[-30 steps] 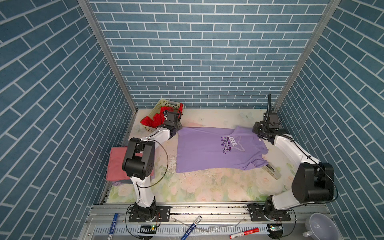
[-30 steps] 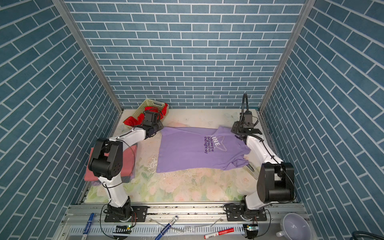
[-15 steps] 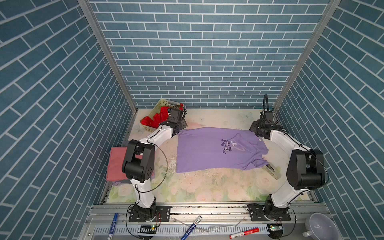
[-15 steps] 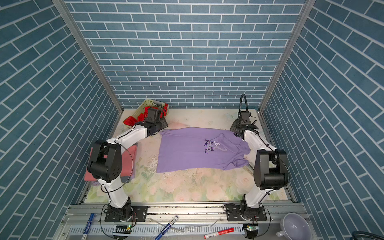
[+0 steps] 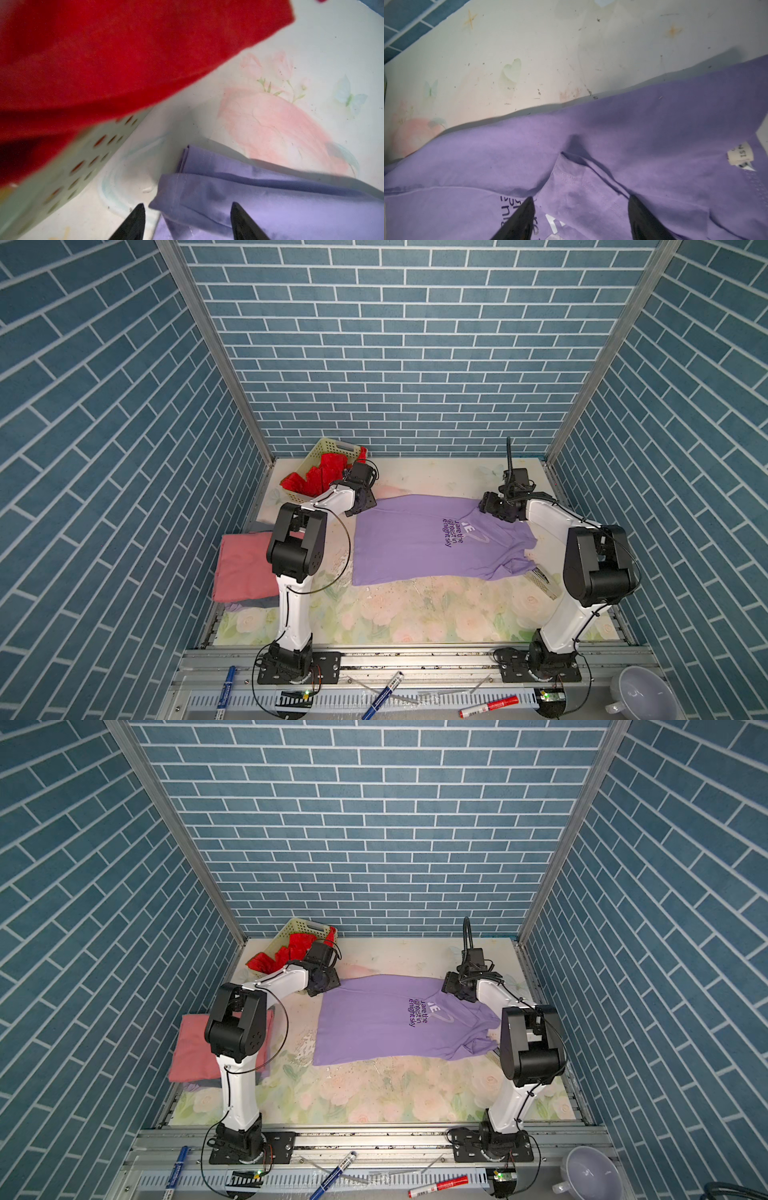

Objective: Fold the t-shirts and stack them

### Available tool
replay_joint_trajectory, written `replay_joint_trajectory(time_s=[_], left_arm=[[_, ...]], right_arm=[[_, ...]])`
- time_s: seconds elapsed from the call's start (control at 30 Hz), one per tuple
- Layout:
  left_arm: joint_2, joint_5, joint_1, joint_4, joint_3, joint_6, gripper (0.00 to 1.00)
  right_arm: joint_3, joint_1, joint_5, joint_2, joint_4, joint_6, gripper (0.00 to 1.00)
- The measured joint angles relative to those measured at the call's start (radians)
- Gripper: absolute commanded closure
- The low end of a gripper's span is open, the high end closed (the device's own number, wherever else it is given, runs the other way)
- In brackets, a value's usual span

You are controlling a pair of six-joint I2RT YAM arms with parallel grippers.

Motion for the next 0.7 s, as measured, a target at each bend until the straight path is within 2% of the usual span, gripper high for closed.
replay_joint_trajectory(time_s=[0.07, 0.2, 0.43, 0.5, 0.7], left_arm=[[0.001, 0.005, 0.008, 0.002, 0.0, -0.012, 0.46], [0.01, 0.021, 0.019, 0.027, 0.0, -0.029, 0.69], [0.047, 0.056, 0.022, 0.07, 0.008, -0.038, 0.96], [0.051, 0.064, 0.022, 0.074, 0.022, -0.03, 1.0], [0.051, 0.076, 0.022, 0.091, 0.093, -0.003, 1.0]], right_arm=[[-0.001, 0.0, -0.007, 0.006, -0.001, -0.016, 0.3], [-0.001, 0.002, -0.02, 0.045, -0.001, -0.032, 0.3], [-0.001, 0.003, -0.024, 0.112, -0.001, -0.046, 0.33], [-0.002, 0.003, -0.022, 0.116, -0.001, -0.047, 0.34], [-0.009, 0.003, -0.016, 0.118, 0.002, -0.05, 0.39]])
